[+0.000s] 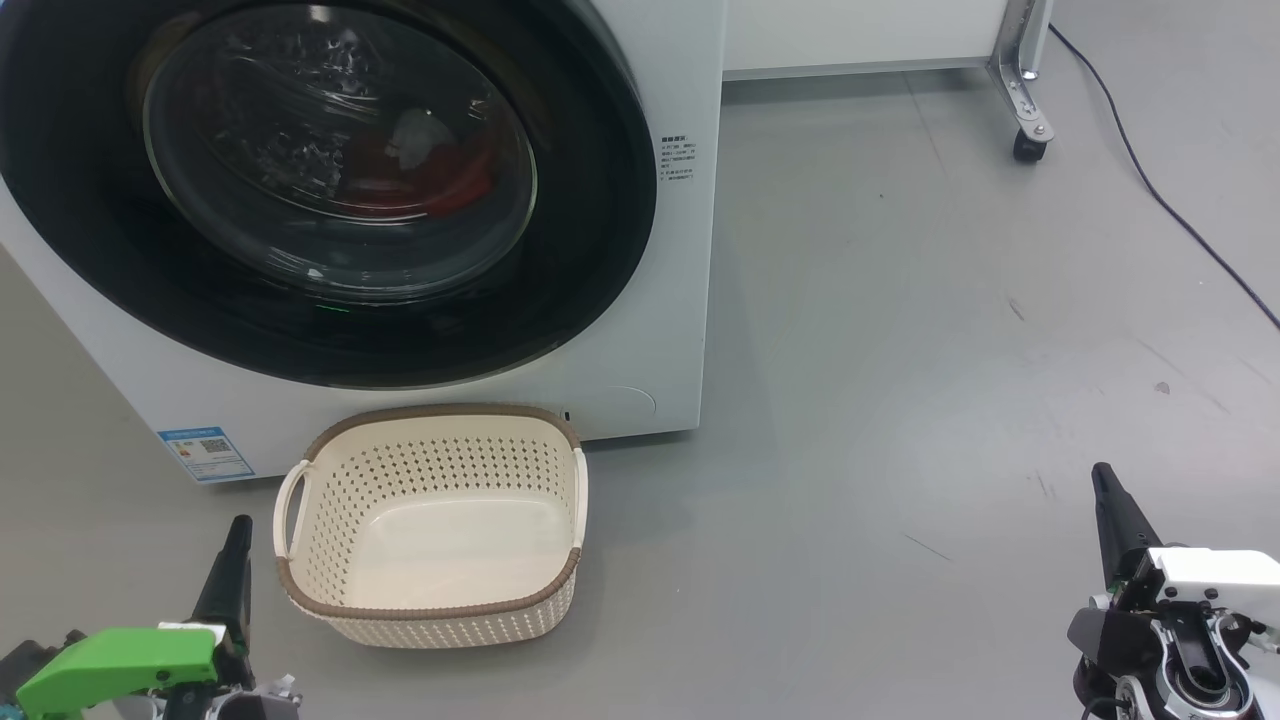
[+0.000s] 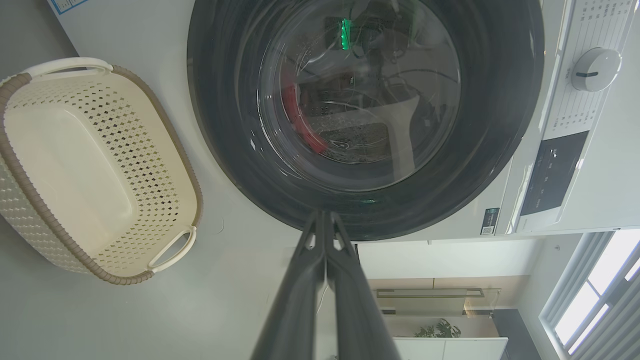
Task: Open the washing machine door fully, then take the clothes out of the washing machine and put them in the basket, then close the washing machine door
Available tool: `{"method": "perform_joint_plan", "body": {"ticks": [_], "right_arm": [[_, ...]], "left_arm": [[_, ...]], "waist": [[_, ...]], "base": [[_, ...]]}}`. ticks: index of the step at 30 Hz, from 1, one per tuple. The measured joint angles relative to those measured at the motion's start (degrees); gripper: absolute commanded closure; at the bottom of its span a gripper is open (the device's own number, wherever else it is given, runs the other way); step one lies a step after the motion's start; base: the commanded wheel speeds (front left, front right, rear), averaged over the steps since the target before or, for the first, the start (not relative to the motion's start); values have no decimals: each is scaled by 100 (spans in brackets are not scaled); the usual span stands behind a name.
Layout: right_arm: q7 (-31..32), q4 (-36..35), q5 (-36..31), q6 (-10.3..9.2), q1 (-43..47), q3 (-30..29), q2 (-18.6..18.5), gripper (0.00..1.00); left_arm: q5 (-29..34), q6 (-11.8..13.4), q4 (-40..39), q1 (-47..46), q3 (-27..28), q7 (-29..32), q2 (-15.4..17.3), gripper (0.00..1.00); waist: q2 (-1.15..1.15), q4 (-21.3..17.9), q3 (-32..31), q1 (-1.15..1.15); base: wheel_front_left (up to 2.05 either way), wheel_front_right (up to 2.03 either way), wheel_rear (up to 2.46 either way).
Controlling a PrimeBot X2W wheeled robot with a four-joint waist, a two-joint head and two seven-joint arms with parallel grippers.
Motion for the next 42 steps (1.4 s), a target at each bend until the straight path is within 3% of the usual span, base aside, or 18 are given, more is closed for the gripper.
{"method": "perform_joint_plan", "body": {"ticks": [38, 39, 42], "right_arm": [[15, 12, 1, -3, 7, -13, 9, 100], [14, 55, 3, -3, 31, -10, 21, 0], [13, 238, 3, -4, 209, -4, 127, 0]], "left_arm": [[-2, 3, 12, 4, 7, -1, -8, 100], [-4, 3, 60, 31, 1, -1, -21, 0], [-4, 4, 252, 191, -20, -2, -108, 0]], "waist": [[0, 0, 0, 0], [0, 0, 0, 0], [0, 0, 0, 0]], "base": [[0, 0, 0], [0, 0, 0], [0, 0, 0]]}}
